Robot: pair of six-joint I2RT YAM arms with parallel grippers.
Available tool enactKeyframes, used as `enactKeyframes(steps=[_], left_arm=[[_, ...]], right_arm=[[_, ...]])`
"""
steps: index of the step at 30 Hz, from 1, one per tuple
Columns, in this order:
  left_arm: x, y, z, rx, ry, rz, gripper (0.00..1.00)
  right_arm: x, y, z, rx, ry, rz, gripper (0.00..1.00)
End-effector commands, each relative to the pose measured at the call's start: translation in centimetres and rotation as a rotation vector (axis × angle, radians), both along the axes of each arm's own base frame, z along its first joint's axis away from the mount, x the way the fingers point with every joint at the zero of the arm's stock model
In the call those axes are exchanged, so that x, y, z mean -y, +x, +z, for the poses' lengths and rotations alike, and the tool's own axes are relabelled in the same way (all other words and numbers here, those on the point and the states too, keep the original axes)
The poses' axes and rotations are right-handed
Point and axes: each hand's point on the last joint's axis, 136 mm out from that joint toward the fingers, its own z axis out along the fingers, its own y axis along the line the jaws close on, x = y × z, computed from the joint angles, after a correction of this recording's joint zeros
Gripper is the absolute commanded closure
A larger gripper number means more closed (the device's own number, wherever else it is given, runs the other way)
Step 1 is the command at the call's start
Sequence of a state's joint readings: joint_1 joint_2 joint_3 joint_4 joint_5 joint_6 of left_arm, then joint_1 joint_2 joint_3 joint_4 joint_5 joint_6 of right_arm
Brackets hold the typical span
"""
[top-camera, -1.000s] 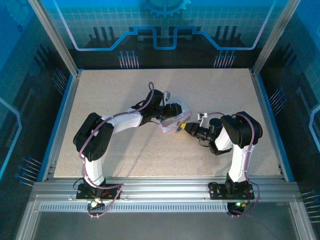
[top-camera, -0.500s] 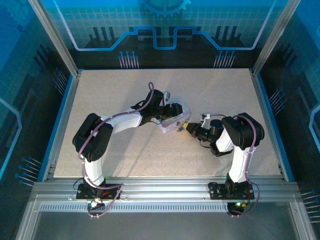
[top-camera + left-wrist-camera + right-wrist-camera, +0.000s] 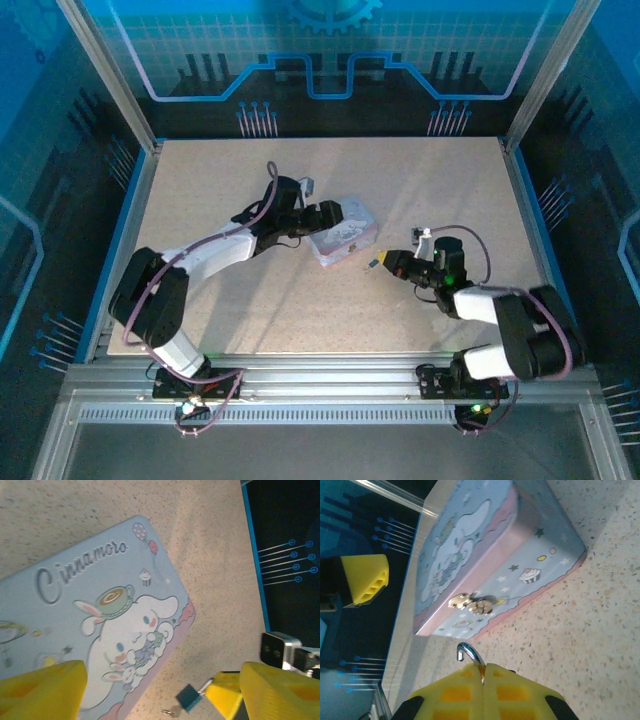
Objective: Unlock the padlock with the key
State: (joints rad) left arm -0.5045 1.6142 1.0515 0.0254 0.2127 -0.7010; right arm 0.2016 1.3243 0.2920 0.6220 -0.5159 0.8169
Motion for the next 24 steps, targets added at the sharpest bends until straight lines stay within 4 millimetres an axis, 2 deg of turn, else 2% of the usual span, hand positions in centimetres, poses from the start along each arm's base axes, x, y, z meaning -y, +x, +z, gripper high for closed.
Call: enactKeyframes(steps=[1, 5, 9, 18, 21, 24], left_arm=[[-2.4, -0.2, -0.9, 0.018, 0.054, 0.038, 0.18], [-3.8, -0.8, -1.6, -0.006, 0.077, 0.053, 0.18], [-4.6, -1.4, -2.3, -0.027, 0.097, 0.06, 0.17], [-6.5, -1.7, -2.6, -0.049, 0.099, 0.104, 0.16], [-7.2, -1.7, -2.5, -0.051, 0.093, 0.12, 0.15], [-8.0, -1.7, -2.2, -0.05, 0.081, 0.141, 0.15]], right_arm=[[1.7, -3.5, -2.9, -0.162, -0.127, 0.005, 1.0], [2.1, -5.1, -2.8, -0.222, -0.163, 0.028, 1.0], [2.3, -6.2, -4.0, -0.277, -0.179, 0.035, 1.0], [1.8, -4.7, -5.2, -0.301, -0.174, 0.069, 1.0], [1.6, -4.2, -5.5, -0.305, -0.165, 0.078, 0.93], [1.8, -3.8, -5.4, -0.297, -0.162, 0.072, 0.9]])
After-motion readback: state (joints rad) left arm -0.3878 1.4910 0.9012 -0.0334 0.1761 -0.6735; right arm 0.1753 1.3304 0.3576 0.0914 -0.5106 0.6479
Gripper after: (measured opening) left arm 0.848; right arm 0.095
